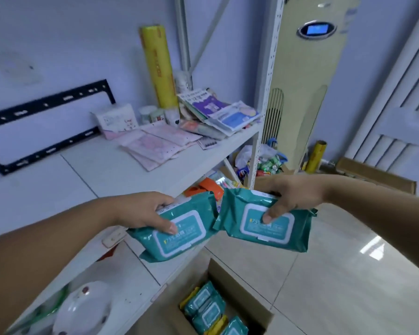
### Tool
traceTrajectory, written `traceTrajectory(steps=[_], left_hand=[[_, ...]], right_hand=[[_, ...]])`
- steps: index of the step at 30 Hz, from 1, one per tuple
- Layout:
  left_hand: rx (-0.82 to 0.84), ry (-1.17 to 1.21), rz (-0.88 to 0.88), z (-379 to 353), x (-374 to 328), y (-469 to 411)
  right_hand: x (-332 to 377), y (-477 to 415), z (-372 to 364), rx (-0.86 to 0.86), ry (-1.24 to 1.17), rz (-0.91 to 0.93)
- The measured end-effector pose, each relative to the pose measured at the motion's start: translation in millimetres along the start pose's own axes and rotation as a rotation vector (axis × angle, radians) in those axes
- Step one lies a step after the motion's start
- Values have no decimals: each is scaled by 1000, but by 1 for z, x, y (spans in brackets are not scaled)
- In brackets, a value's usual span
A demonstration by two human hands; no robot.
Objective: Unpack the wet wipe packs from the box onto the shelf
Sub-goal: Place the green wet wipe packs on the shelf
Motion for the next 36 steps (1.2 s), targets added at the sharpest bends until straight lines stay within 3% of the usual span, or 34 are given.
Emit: traceTrajectory(steps=[11, 20, 27, 36], left_hand=[[-407, 30, 56, 76, 67, 230], [-575, 43, 148, 138, 175, 368], [-669, -26, 246, 171, 258, 419], [-757, -109, 402, 197, 355, 431]], right_hand=[[223, -49, 49, 17, 230, 322], [411, -127, 20, -45, 451, 448], [501, -177, -23, -156, 577, 468], [560, -253, -60, -176, 708, 537]])
Point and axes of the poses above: each hand's wrist, its own y-axis away from the middle knuckle, its own z-axis out of the back of the hand, x = y × z, the point moved 1 cm from there along -y, towards the middle knuckle, and after that the axes turned 14 degrees about y, right-handed, at the moved point
